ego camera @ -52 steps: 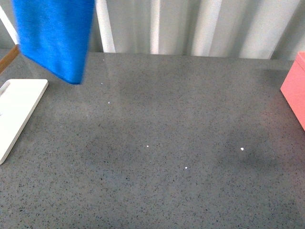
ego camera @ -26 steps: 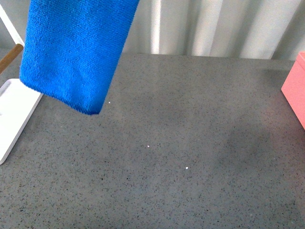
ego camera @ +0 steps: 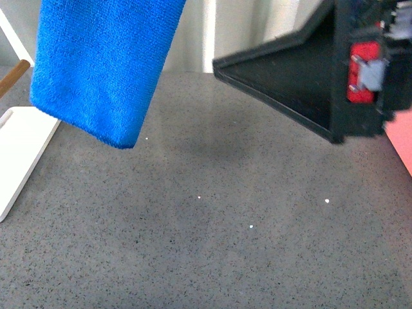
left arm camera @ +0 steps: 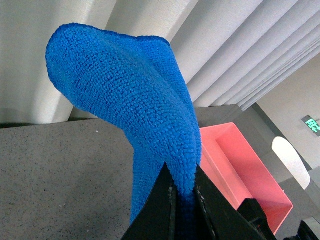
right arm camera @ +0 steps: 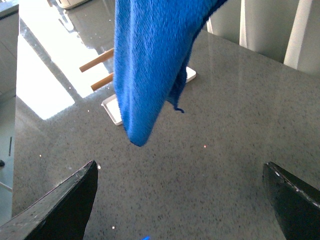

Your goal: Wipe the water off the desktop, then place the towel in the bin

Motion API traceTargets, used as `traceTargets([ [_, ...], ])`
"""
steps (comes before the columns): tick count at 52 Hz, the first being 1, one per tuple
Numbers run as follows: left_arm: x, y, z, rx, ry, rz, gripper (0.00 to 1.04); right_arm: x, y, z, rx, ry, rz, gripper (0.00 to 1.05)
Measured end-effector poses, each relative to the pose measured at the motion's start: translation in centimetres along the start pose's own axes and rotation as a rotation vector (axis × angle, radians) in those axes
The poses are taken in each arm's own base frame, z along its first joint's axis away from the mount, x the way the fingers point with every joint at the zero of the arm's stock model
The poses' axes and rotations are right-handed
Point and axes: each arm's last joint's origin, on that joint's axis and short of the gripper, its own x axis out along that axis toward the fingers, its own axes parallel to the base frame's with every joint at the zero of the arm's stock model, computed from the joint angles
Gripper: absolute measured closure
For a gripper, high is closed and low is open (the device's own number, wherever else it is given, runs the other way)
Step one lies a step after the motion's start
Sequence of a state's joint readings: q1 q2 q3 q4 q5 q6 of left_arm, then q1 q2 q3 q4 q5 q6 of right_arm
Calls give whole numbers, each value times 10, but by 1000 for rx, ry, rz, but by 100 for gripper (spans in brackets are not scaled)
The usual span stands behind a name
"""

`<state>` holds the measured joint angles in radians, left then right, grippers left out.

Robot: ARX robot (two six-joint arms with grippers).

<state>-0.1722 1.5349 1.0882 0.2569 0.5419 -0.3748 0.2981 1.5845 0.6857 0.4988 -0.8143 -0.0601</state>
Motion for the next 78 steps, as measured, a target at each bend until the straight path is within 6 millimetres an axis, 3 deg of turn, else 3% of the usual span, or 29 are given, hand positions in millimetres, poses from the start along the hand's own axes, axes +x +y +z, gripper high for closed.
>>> traceTargets([
  [6, 0, 0, 0, 0, 0, 0, 101, 29, -5, 24, -18, -32, 36, 7],
  [16, 0, 0, 0, 0, 0, 0, 101, 73, -14, 46, -29, -38, 65, 7],
  [31, 0, 0, 0, 0, 0, 0, 101, 106, -17, 65, -22, -82, 94, 8],
  [38, 0, 0, 0, 0, 0, 0, 101, 110, -16, 73, 5, -114, 79, 34],
  [52, 0, 0, 0, 0, 0, 0, 101, 109, -17, 71, 11, -124, 46, 67],
  [54, 0, 0, 0, 0, 0, 0, 98, 109, -17, 70, 16, -119, 37, 73],
  [62, 0, 0, 0, 0, 0, 0, 67, 105, -16, 66, 22, -102, 21, 98],
  [78, 0, 0, 0, 0, -1, 3, 9, 97, -13, 63, 38, -106, 13, 100],
])
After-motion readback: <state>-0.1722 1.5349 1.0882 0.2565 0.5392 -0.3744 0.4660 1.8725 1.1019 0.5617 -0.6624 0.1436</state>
